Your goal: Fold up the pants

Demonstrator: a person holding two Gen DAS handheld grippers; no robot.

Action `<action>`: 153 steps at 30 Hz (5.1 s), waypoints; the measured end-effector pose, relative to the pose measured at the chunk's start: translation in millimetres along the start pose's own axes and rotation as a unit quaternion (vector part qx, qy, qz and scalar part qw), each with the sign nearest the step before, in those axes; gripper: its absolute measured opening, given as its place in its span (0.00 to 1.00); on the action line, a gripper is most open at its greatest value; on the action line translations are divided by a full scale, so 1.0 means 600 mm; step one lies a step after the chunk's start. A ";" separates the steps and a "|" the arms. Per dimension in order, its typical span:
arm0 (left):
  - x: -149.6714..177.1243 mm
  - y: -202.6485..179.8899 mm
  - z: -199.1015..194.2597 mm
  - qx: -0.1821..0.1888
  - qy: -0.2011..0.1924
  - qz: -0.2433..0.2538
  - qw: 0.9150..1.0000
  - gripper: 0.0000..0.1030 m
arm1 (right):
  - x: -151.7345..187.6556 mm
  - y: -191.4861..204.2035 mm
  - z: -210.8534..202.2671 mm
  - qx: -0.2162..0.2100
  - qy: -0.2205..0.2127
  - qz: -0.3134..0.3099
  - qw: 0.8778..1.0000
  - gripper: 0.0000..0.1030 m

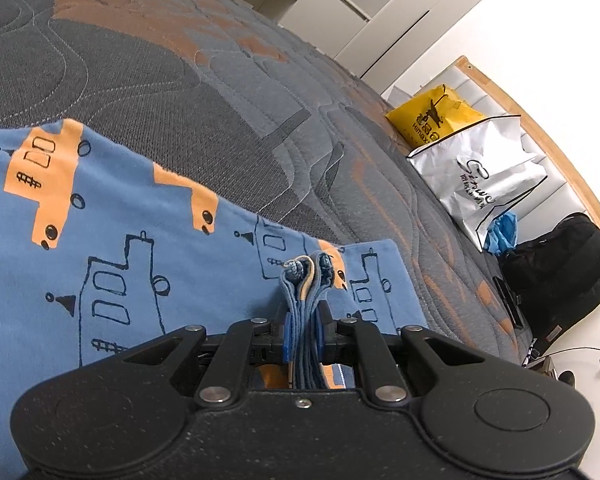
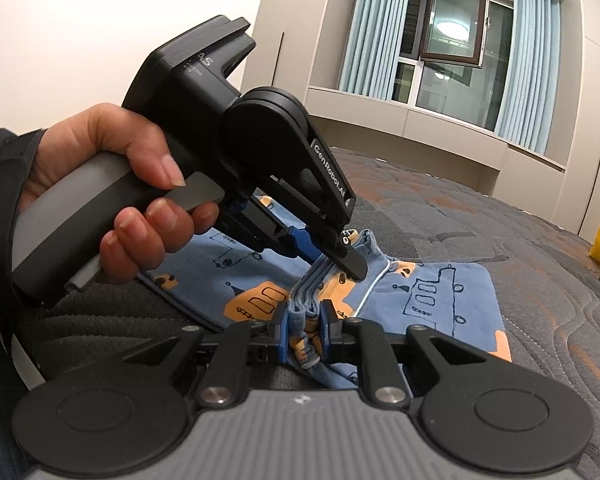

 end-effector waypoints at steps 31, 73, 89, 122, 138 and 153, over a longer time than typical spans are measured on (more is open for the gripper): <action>-0.046 0.145 -0.148 -0.088 -0.052 -0.009 0.995 0.14 | -0.062 0.128 0.088 -0.133 0.010 -0.018 0.991 0.21; 0.007 0.095 -0.132 -0.322 -0.155 0.121 0.926 1.00 | -0.016 -0.198 0.221 0.130 0.065 -0.033 0.989 1.00; 0.006 0.101 -0.138 -0.310 -0.160 0.107 0.931 1.00 | -0.003 -0.135 0.059 0.145 0.048 -0.067 0.986 1.00; 0.086 0.215 -0.406 -0.279 -0.329 -0.090 0.898 0.99 | -0.101 0.004 0.163 0.044 -0.018 -0.150 0.988 1.00; 0.015 0.311 -0.404 -0.229 -0.340 -0.118 0.904 0.99 | -0.103 0.058 0.257 0.034 -0.018 -0.187 0.982 1.00; 0.018 0.342 -0.407 -0.250 -0.353 -0.187 0.882 0.43 | -0.106 0.066 0.254 0.033 -0.020 -0.159 0.987 1.00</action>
Point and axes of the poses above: each gripper's, at about its wrist camera, not at the fingertips, and z roughly the way its jaws point, y to its left, x to its underside, the point moved 3 cm from there along z, roughly the way its jaws point, and after that the axes turned 7 degrees about -y, right-handed, at the moved point
